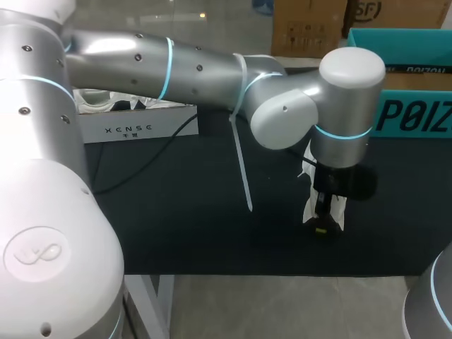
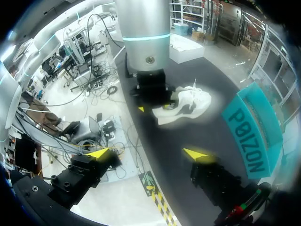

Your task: Take the shoe out of the shoebox, open the shoe tongue, remove and reinsert the insole, then place the shoe into the shoebox

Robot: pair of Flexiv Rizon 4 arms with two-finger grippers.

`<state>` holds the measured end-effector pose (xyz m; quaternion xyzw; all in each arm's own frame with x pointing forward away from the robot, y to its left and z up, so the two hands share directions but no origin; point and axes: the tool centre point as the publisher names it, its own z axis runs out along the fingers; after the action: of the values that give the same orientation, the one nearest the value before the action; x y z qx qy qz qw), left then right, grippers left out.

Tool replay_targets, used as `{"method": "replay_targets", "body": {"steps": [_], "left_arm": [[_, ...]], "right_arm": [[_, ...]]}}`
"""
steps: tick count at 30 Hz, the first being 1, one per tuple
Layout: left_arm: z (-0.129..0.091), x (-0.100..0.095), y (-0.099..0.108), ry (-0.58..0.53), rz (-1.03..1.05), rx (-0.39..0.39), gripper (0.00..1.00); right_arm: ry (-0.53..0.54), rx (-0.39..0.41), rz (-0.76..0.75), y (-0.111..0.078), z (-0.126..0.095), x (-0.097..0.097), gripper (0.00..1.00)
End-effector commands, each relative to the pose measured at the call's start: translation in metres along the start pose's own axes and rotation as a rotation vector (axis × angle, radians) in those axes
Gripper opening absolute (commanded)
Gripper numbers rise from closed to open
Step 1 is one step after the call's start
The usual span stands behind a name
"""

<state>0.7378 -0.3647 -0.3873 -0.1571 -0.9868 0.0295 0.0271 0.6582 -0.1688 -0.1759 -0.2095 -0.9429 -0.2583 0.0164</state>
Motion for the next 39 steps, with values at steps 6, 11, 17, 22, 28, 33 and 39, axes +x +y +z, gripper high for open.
{"method": "replay_targets", "body": {"steps": [6, 11, 17, 22, 28, 33, 39], "left_arm": [[0.002, -0.005, -0.003, 0.001, 0.014, 0.004, 0.00], [-0.005, -0.004, -0.006, -0.016, 0.042, 0.016, 0.00], [-0.019, 0.001, -0.005, -0.045, 0.083, 0.001, 0.00], [-0.035, 0.007, 0.003, -0.054, 0.168, 0.000, 0.00], [-0.064, 0.012, 0.035, -0.100, 0.350, -0.114, 0.00], [-0.082, 0.015, 0.068, -0.130, 0.502, -0.088, 0.00], [-0.091, 0.015, 0.121, -0.103, 0.627, -0.074, 0.00]], "right_arm": [[-0.001, 0.002, 0.000, -0.001, 0.001, 0.000, 1.00], [-0.001, 0.002, 0.000, -0.001, 0.001, 0.000, 1.00], [-0.001, 0.002, 0.000, -0.001, 0.001, 0.000, 1.00], [-0.001, 0.002, 0.000, -0.001, 0.001, 0.000, 1.00], [-0.001, 0.002, 0.000, -0.001, 0.001, 0.000, 1.00], [-0.001, 0.002, 0.000, -0.001, 0.001, 0.000, 1.00], [-0.001, 0.002, 0.000, -0.001, 0.001, 0.000, 1.00]]}}
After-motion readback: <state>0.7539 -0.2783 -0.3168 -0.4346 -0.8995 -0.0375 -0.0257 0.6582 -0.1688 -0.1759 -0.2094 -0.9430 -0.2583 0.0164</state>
